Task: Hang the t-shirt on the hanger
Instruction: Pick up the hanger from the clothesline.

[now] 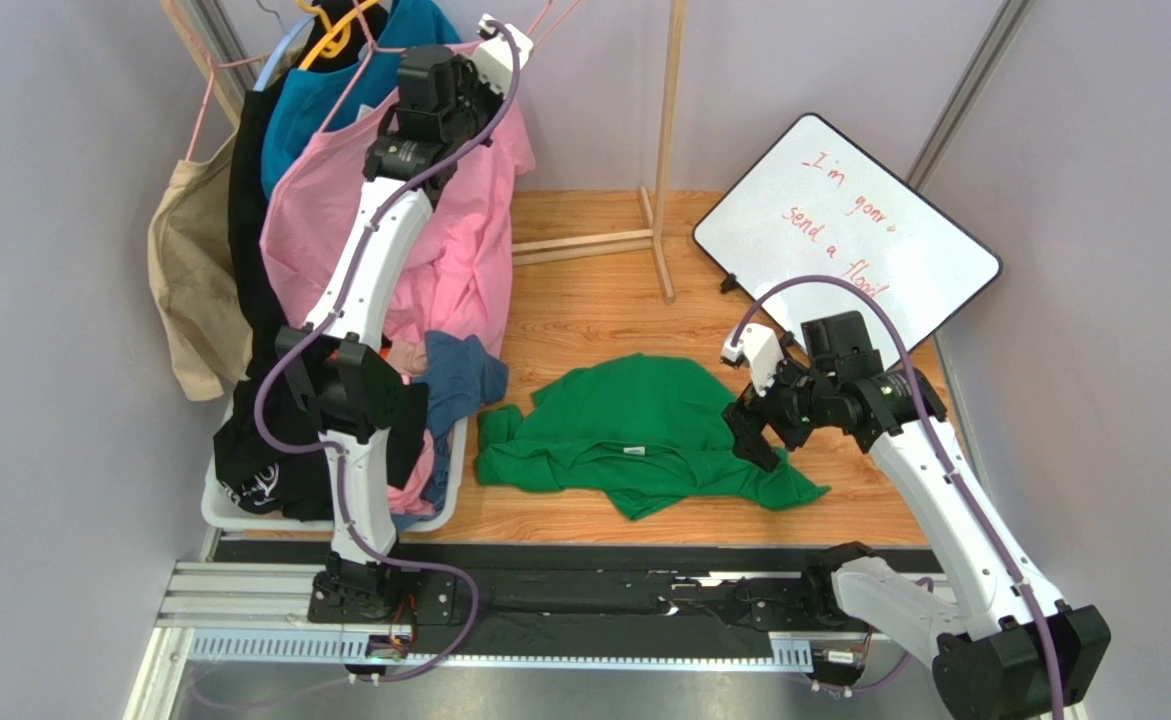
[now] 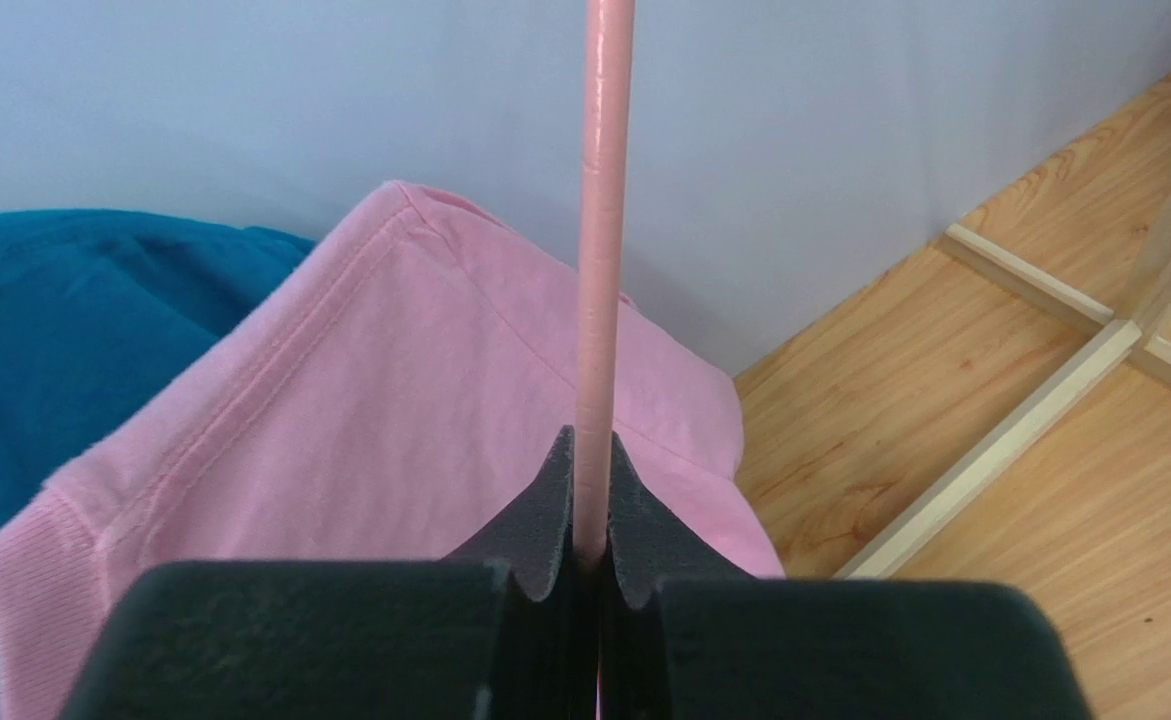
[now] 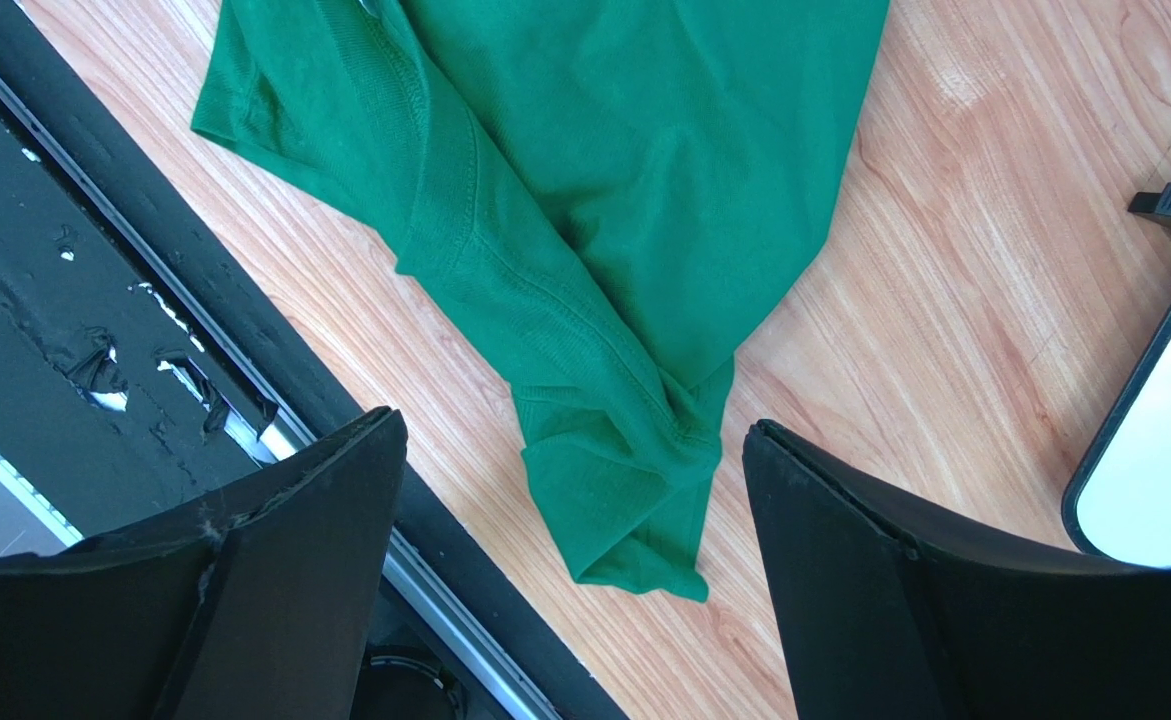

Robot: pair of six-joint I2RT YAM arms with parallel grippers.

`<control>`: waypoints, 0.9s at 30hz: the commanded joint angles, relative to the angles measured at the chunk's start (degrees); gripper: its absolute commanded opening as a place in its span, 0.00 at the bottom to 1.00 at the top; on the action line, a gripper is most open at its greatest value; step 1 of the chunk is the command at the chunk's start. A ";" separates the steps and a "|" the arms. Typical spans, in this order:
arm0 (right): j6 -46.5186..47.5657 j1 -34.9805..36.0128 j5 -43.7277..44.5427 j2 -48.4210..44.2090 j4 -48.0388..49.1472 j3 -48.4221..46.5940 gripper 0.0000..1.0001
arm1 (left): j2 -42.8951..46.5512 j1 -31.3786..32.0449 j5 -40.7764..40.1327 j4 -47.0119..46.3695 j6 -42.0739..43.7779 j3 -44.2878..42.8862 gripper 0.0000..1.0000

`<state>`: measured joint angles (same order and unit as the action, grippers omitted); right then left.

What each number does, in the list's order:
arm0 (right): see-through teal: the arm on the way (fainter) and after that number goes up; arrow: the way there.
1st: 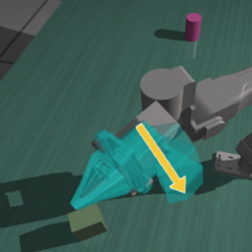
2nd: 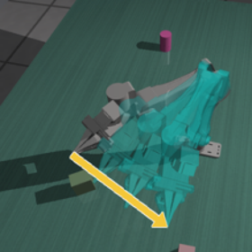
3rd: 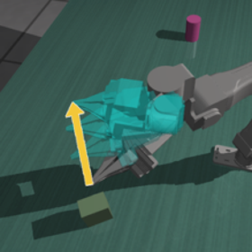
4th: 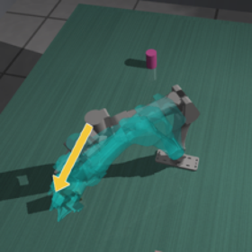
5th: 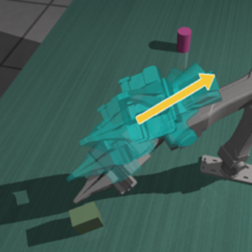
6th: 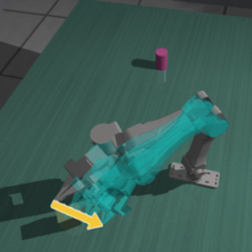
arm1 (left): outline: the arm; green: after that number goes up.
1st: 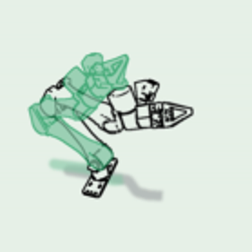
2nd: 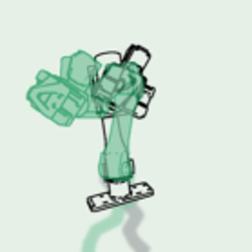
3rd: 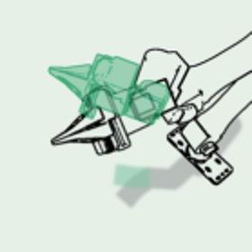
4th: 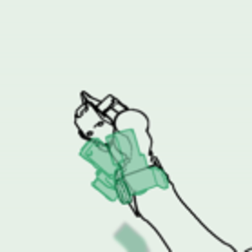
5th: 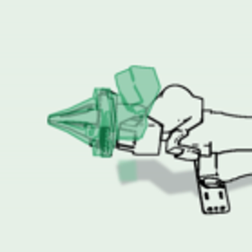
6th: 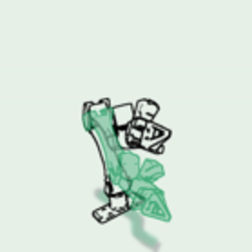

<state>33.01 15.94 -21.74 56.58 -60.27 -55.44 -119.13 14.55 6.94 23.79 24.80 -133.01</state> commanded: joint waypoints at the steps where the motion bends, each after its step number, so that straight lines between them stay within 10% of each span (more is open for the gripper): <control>1: 0.21 0.14 -0.06 -0.41 0.77 -1.77 0.86 | 7.24 -0.40 -1.05 -4.90 1.57 1.17 0.00; 11: -0.85 0.14 -0.14 0.64 1.38 -8.27 0.87 | 20.06 -1.10 5.00 0.98 2.54 17.07 0.00; 27: 1.10 5.74 -15.62 -3.58 14.38 -20.94 0.93 | 46.61 7.15 35.59 42.13 14.41 51.87 0.00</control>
<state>35.64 17.15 -32.08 54.11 -55.48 -74.70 -77.47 16.64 31.55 58.06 37.12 -85.38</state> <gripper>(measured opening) 0.921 0.011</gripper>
